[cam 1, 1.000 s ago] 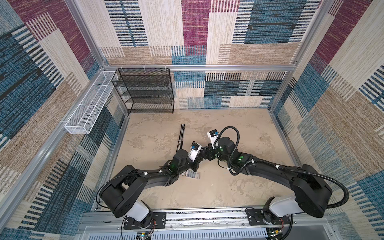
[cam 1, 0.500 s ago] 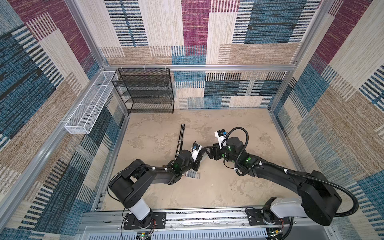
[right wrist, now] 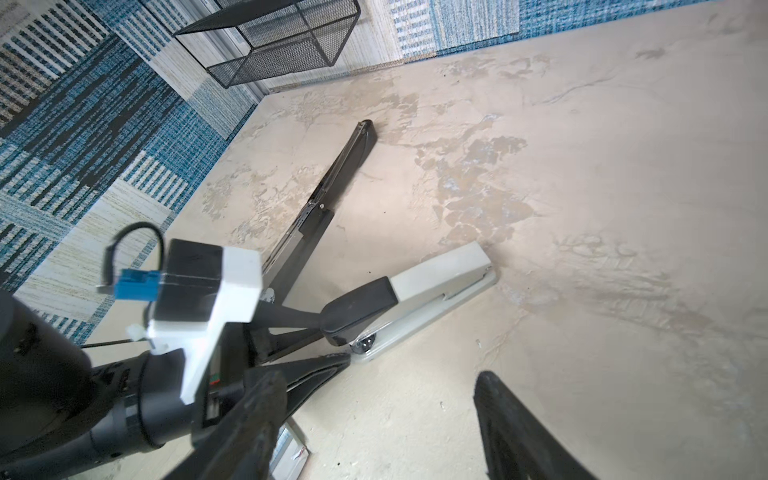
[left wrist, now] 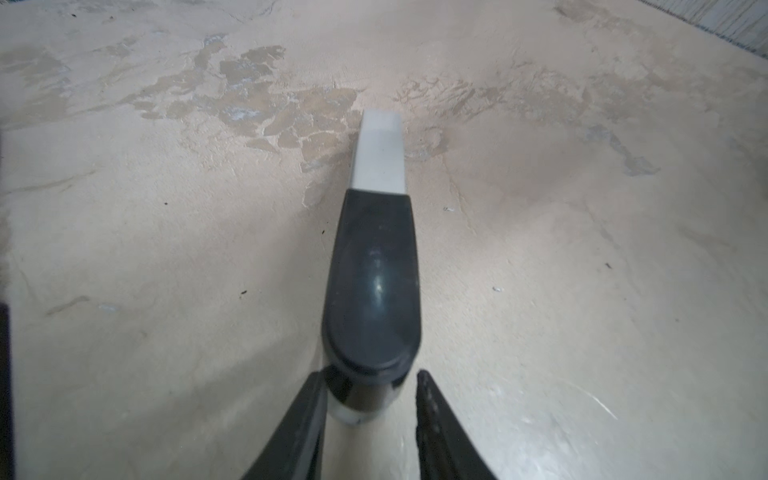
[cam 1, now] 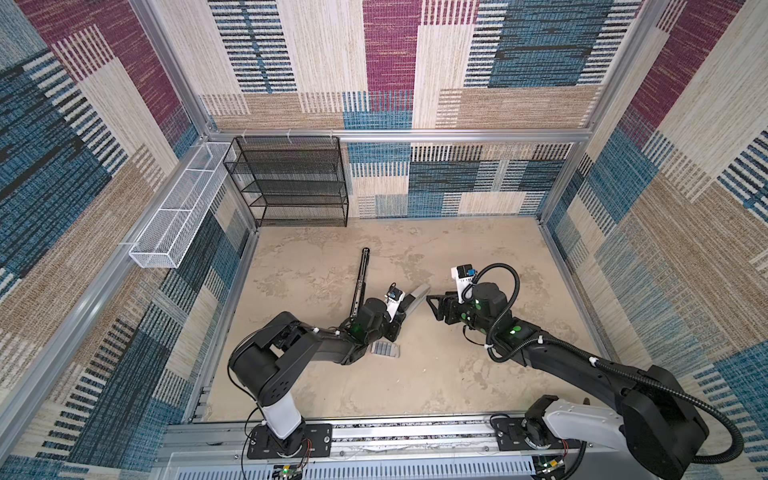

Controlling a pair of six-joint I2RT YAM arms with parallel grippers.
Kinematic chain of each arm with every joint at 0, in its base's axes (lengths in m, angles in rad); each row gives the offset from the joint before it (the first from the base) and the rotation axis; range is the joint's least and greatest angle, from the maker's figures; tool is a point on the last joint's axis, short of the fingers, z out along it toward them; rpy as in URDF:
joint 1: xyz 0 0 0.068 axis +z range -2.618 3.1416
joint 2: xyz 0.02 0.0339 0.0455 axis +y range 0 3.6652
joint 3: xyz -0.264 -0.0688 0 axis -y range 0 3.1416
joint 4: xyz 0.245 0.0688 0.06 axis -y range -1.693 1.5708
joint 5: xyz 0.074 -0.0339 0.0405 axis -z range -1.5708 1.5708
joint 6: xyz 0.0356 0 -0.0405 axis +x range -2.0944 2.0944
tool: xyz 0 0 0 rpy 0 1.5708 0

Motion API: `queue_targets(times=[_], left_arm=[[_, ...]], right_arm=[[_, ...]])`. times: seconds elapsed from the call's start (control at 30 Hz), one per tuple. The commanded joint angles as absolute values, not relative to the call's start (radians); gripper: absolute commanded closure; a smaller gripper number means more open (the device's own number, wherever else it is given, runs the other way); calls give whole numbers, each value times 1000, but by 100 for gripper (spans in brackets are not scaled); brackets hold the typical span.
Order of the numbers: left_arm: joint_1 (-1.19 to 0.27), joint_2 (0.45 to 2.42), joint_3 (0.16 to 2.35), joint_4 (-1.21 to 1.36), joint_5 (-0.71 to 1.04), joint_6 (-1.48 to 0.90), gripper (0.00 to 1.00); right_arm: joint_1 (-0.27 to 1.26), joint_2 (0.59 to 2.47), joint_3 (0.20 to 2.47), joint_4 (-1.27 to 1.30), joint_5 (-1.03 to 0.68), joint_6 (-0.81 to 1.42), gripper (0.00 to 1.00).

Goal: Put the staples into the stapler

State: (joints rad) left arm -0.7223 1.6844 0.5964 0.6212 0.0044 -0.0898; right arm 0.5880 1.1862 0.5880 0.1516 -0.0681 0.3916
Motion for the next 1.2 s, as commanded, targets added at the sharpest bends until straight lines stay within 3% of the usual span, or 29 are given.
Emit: queue_targets(times=[0.0, 0.2, 0.4, 0.83, 1.03, 1.17], left_arm=[[-722, 1608, 592, 518, 0, -127, 58], [-710, 1506, 737, 185, 14, -113, 48], [-680, 1629, 1073, -267, 89, -72, 45], [-678, 1840, 1315, -503, 100, 11, 45], [-679, 1916, 1382, -561, 124, 17, 55], [-678, 1938, 1390, -567, 137, 16, 77]], right_arm=[[578, 1178, 589, 146, -78, 390, 24], [569, 1165, 592, 125, -108, 381, 24], [568, 1144, 567, 102, -189, 377, 23], [566, 1086, 496, 82, -178, 394, 24], [566, 1089, 496, 81, -166, 393, 24], [565, 1094, 494, 81, -157, 393, 25]])
